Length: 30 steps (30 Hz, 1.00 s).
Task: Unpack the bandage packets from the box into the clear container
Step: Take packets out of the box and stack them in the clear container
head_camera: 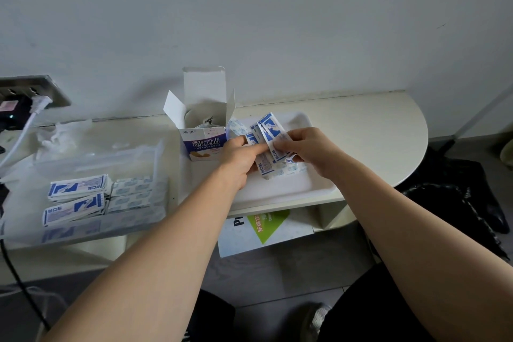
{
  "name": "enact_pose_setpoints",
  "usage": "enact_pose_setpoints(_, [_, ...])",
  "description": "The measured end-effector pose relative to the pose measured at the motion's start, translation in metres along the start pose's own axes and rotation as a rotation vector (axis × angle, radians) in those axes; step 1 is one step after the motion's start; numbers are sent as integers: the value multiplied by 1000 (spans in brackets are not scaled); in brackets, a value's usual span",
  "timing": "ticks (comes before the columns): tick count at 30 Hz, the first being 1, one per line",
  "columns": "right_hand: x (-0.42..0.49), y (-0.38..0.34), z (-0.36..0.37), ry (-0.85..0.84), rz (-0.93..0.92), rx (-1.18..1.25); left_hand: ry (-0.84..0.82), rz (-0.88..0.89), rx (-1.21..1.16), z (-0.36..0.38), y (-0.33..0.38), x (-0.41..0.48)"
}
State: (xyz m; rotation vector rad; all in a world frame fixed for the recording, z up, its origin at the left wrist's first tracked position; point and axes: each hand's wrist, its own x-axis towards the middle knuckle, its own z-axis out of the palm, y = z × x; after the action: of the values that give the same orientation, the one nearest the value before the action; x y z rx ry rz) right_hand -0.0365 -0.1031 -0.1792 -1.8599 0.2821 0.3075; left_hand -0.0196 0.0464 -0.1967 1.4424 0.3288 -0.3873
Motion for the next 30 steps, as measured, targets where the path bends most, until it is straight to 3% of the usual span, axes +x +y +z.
enact_pose_setpoints(9, [2,1,8,9,-27,6,-50,-68,-167,8,4,-9])
enact_pose_setpoints(15, [-4,-4,13,-59,-59,-89,-187,-97,-158,3,12,-23])
enact_pose_setpoints(22, [-14,-8,29,27,-339,-893,-73,407,767,-42,4,-26])
enact_pose_setpoints(25, [-19,-8,53,-2,-455,-1047,-55,483,1143,-56,1,-33])
enact_pose_setpoints(30, [-19,-3,56,-43,-420,-1004,49,482,1360,-67,-4,-40])
